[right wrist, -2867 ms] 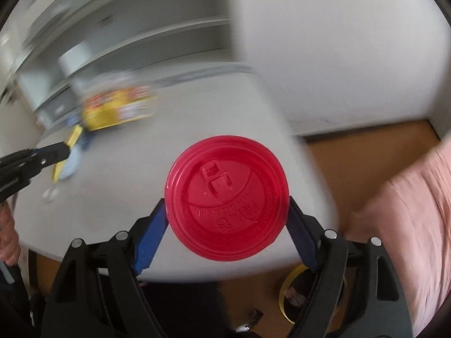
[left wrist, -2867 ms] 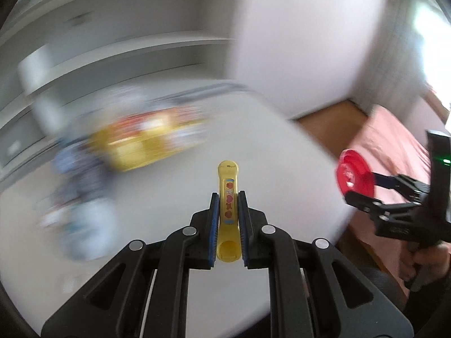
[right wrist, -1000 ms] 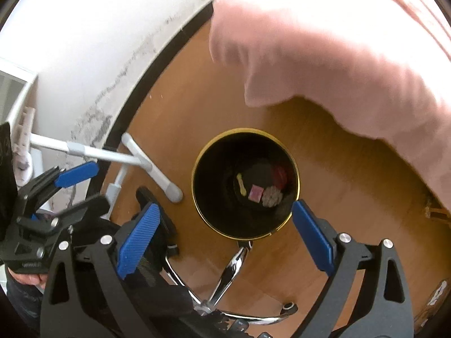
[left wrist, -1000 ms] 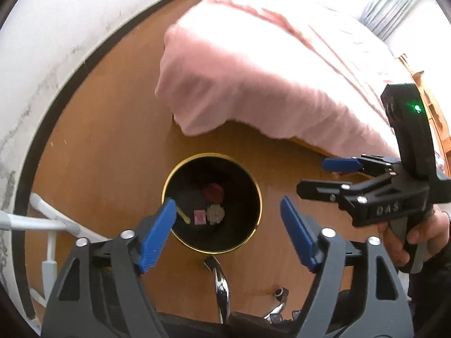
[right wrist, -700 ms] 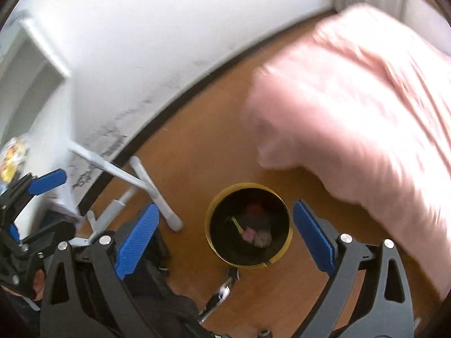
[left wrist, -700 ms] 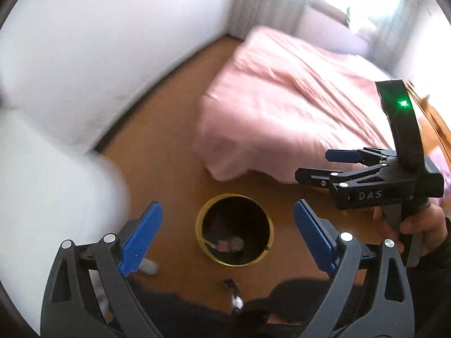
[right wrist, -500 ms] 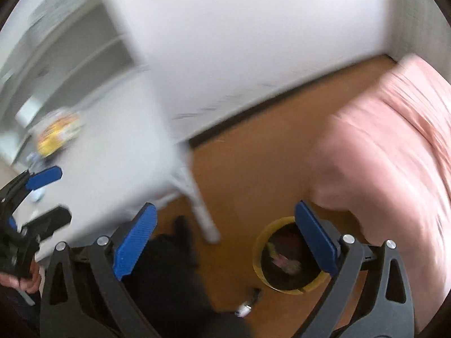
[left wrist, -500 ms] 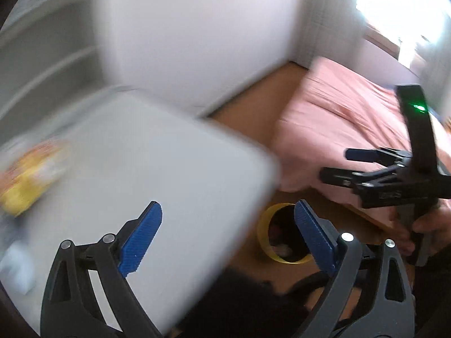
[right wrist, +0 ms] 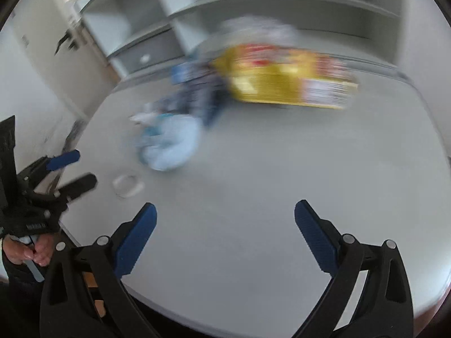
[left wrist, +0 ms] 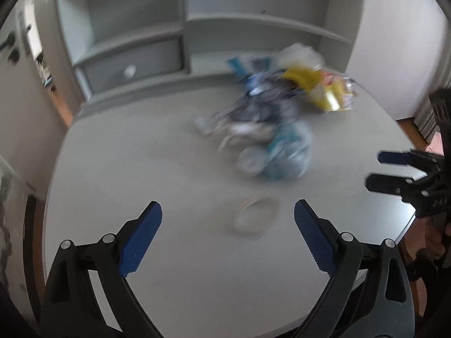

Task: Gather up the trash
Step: 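Swing both tools back toward the desk, then grasp the blue-and-white sock with right tool while left tool grasps the white ring, then carry both items over the bin and open both tools to drop them, then swing both tools back toward the desk, then grasp the white bottle cap with left tool while right tool grasps the paper wrapper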

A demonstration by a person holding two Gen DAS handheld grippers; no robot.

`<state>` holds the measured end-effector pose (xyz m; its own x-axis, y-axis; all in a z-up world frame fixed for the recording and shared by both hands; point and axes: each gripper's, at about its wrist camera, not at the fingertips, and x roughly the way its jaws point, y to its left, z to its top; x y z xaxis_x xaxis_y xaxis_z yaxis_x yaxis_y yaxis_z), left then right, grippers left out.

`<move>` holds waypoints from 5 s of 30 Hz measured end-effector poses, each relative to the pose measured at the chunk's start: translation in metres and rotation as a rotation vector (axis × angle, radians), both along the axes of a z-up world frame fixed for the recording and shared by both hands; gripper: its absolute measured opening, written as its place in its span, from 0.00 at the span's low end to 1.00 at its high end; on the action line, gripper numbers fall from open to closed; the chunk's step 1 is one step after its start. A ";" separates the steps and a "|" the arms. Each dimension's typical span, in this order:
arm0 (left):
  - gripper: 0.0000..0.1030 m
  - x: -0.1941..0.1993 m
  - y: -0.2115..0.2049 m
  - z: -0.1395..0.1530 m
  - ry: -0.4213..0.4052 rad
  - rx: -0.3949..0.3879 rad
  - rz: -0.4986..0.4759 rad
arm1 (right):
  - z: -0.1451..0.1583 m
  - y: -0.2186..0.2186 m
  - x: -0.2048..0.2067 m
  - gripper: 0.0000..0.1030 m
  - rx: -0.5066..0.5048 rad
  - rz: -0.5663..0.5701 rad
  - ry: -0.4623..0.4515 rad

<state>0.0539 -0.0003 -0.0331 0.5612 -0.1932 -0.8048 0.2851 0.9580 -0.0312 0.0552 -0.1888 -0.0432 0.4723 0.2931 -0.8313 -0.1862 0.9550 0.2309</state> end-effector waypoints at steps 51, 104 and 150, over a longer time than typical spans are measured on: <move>0.45 -0.003 -0.156 -0.007 0.003 -0.031 -0.338 | 0.032 -0.158 -0.097 0.12 -0.009 -0.355 -0.062; 0.62 -0.174 -0.585 -0.197 0.374 -0.002 -1.144 | -0.182 -0.432 -0.365 0.58 0.175 -1.055 0.311; 0.77 0.064 -0.039 -0.040 0.050 0.005 0.027 | 0.015 -0.008 0.003 0.67 -0.033 -0.030 -0.013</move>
